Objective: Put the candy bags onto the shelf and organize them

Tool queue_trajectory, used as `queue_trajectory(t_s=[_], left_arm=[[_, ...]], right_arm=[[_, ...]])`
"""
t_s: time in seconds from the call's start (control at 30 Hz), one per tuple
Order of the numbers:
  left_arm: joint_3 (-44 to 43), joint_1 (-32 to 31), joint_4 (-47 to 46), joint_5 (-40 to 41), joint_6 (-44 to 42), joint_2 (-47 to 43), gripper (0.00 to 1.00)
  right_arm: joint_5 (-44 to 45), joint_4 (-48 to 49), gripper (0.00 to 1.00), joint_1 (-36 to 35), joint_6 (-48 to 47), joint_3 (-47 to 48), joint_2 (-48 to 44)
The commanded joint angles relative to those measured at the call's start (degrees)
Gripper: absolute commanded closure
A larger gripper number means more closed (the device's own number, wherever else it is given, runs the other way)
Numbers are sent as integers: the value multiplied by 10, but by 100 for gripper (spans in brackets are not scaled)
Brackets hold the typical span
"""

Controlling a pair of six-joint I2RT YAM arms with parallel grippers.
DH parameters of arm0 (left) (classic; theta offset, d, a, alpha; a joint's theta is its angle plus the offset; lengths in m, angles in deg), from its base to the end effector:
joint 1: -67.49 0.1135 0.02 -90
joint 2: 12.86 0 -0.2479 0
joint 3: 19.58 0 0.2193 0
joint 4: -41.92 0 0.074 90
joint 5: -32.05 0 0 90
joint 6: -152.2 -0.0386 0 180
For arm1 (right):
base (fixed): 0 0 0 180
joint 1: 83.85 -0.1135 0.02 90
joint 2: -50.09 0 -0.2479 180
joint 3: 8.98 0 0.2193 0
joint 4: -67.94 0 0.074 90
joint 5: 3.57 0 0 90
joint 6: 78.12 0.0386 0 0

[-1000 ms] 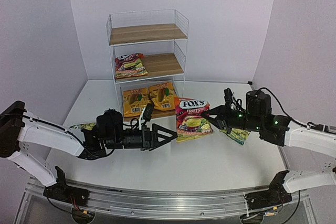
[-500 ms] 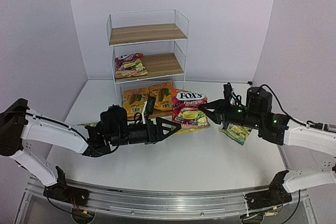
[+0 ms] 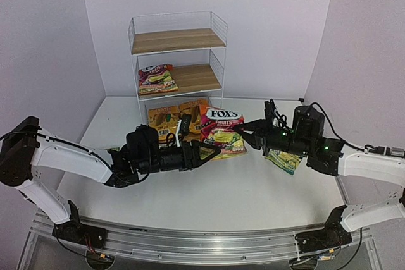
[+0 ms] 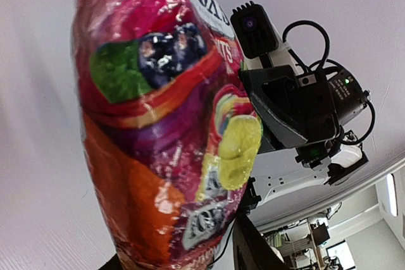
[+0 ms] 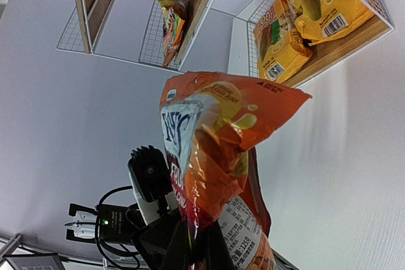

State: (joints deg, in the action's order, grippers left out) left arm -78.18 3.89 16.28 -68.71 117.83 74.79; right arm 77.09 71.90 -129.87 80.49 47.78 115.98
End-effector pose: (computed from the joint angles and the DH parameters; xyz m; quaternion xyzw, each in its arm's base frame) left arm 0.1328 -0.2838 0.2480 0.1145 0.7184 -0.6235 0.2865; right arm 0.1669 0.1820 0.2949 0.0903 0.7323 0.5983 0.3124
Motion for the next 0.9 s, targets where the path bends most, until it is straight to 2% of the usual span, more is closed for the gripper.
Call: queue_trajectory(t_s=[0.0, 0.13, 0.2, 0.3, 0.37, 0.43, 0.5, 0.67, 0.87], left_arm=[[-20, -2, -37, 30, 1, -16, 72], [-22, -2, -28, 52, 1, -25, 92], [-27, -2, -17, 65, -6, -31, 100], [-44, -1, 3, 80, -33, -43, 100], [-61, -1, 20, 83, -59, -49, 100], [-84, 0, 51, 87, -87, -54, 100], [-107, 3, 76, 90, -108, -57, 100], [-134, 37, 102, 90, -128, -60, 100], [-193, 111, 123, -10, -155, -20, 100]], right_arm=[[6, 49, 100, -5, 23, 21, -1], [7, 45, 99, -4, 12, 25, -1], [9, 32, 91, -5, 4, 35, 2], [11, 3, 72, -5, -30, 61, 9], [22, -20, 55, -4, -56, 75, 11], [50, -48, 32, -4, -76, 82, 5], [97, -70, 23, -4, -93, 81, -9], [279, -145, 17, -4, -142, 66, -62], [396, -178, 16, -4, -187, 37, -101]])
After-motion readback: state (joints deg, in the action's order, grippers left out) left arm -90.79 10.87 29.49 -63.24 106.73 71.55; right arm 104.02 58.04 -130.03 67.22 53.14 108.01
